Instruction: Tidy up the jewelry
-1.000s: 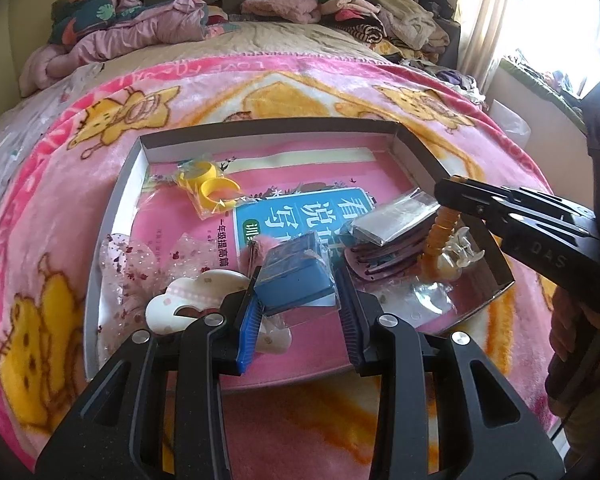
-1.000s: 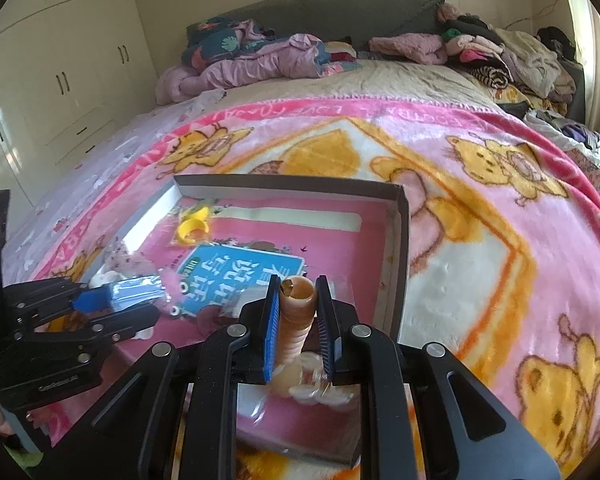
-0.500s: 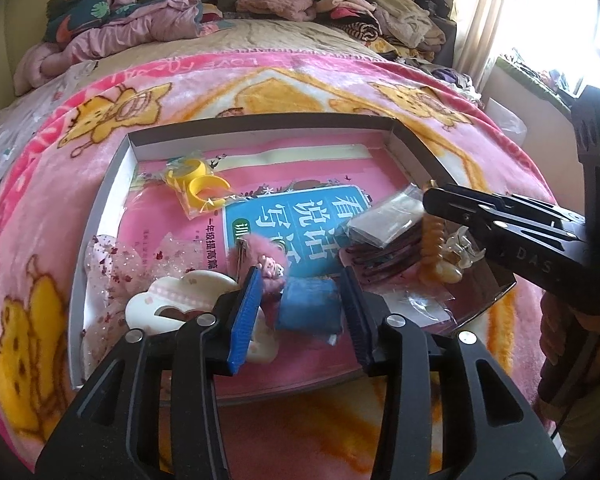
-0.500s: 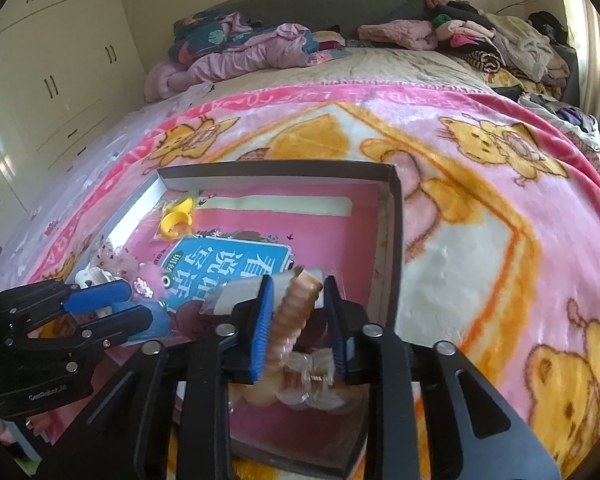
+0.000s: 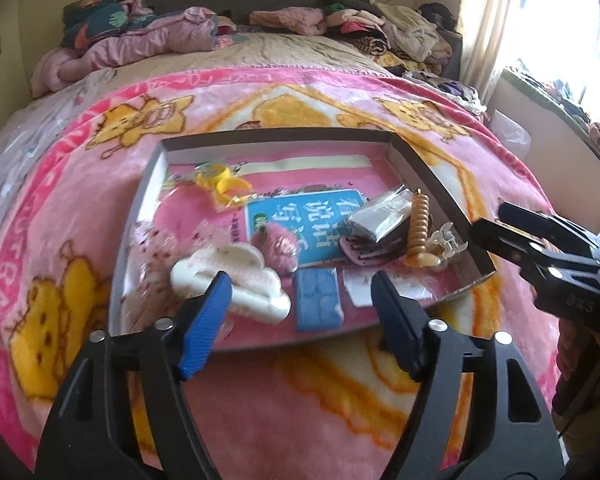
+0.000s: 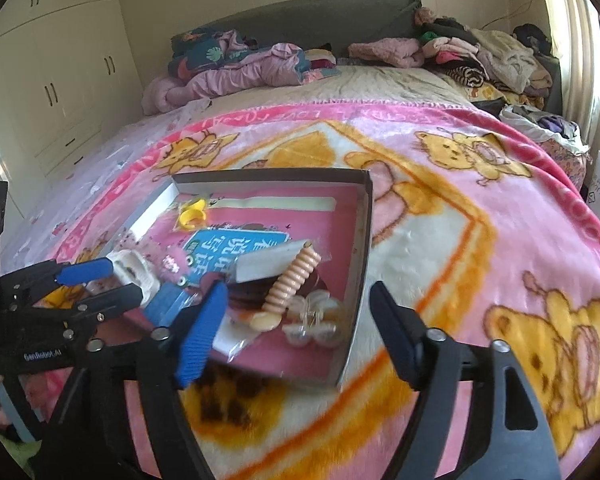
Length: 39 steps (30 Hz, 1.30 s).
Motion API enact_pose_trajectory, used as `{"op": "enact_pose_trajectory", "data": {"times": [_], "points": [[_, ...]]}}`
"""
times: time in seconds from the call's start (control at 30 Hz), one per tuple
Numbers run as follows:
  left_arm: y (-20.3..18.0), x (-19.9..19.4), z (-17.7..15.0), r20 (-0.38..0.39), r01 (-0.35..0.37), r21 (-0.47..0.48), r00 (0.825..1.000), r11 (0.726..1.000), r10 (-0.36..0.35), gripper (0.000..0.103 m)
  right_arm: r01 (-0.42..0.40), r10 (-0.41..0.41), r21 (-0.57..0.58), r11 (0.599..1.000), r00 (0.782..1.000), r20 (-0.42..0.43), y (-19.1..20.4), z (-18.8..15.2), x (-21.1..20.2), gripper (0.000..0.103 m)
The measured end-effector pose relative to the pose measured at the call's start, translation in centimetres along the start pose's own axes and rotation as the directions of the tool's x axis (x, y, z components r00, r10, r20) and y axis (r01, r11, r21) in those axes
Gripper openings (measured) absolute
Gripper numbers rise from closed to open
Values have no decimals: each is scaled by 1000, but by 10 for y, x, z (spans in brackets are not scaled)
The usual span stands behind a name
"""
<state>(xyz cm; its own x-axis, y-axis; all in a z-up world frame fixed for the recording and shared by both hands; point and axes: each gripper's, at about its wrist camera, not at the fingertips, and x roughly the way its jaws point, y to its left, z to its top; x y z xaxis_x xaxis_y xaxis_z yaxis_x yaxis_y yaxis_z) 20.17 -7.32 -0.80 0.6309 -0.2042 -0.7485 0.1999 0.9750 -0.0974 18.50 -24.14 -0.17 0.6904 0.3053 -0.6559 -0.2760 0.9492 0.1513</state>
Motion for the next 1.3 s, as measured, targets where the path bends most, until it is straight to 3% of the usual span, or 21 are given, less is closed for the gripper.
{"op": "enact_pose_trajectory", "data": {"times": [0.07,0.13,0.47,1.3], "points": [[4,-7,-5,0,-11,-15,1000,1000,11,70,2,-2,-7,1000,1000,0,3,-5,-7,75],[7,-14,-11,5,-23,-26,1000,999,23,73,7,-7,-14,1000,1000,5,6,-10,-14,86],[15,-44,-37,31,-67,-49,997,997,69,92,1,0,-38,999,1000,14,28,-41,-38,90],[26,-80,-93,54,-123,-80,990,989,127,92,-2,3,-37,999,999,46,56,-93,-64,94]]}}
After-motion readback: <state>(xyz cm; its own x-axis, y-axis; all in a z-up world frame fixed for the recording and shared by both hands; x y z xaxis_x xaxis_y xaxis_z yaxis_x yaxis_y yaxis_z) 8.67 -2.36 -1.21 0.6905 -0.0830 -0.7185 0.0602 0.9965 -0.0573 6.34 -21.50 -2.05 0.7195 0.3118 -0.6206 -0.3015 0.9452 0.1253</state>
